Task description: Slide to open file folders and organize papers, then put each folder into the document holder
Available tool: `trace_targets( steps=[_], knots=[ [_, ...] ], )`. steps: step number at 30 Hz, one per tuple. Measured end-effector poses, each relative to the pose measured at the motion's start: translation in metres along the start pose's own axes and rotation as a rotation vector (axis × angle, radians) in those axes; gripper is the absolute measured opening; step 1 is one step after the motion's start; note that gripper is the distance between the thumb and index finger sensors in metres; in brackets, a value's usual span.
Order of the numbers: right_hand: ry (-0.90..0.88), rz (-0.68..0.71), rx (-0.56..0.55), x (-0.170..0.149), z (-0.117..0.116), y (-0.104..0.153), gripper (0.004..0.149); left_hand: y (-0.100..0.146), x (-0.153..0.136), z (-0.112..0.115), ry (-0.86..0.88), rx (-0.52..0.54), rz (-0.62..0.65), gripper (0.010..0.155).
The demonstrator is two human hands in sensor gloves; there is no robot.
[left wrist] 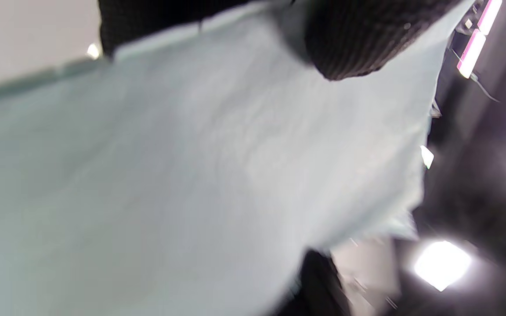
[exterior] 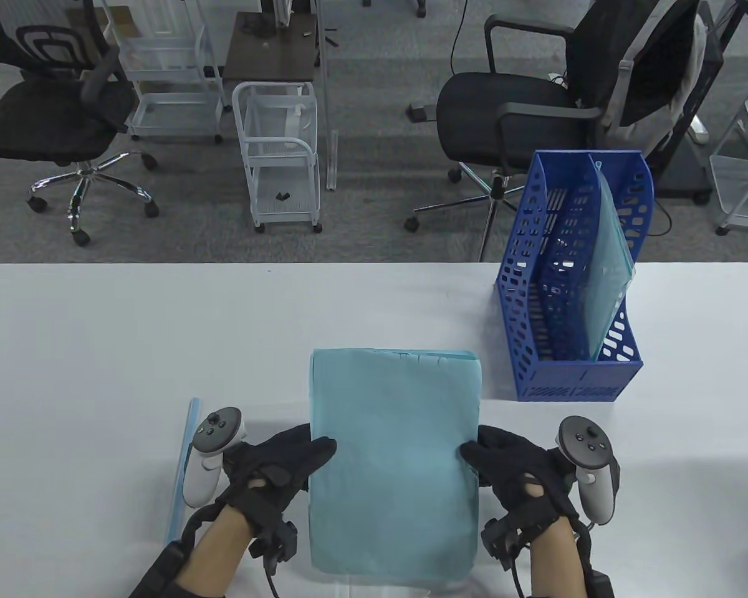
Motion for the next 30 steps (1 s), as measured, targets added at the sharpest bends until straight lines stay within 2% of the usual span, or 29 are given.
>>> trace_targets(
  steps=[1, 5, 10, 15, 21, 30],
  knots=[
    [0.042, -0.027, -0.029, -0.002, 0.002, 0.001, 0.042, 0.0, 0.0, -0.002, -0.049, 0.054, -0.021, 0.047],
    [0.198, -0.134, -0.098, -0.009, 0.003, -0.001, 0.042, -0.005, -0.005, 0.004, -0.291, 0.156, -0.149, 0.046],
    [0.359, -0.24, -0.163, -0.017, 0.005, -0.003, 0.042, -0.016, -0.007, 0.019, -0.54, 0.169, -0.227, 0.046],
    [0.467, -0.284, -0.225, -0.017, 0.007, -0.002, 0.042, -0.023, -0.004, 0.033, -0.674, 0.197, -0.258, 0.046],
    [0.532, -0.307, -0.285, -0.018, 0.011, -0.001, 0.043, -0.034, 0.001, 0.045, -0.763, 0.216, -0.295, 0.047],
    [0.538, -0.322, -0.297, -0.027, 0.009, -0.009, 0.043, -0.039, -0.006, 0.038, -0.774, 0.243, -0.336, 0.047]
  ],
)
Point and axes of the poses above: the tracker on the back of each hand, its own x axis roughly to the thumb side, its own y axis roughly from the fingertips to the wrist, z = x × y, the point moved 4 cm from there along -y, roughly from the wrist to the fingertips, and after that the axes turned 3 degrees about -z, right-handed, at the moved point
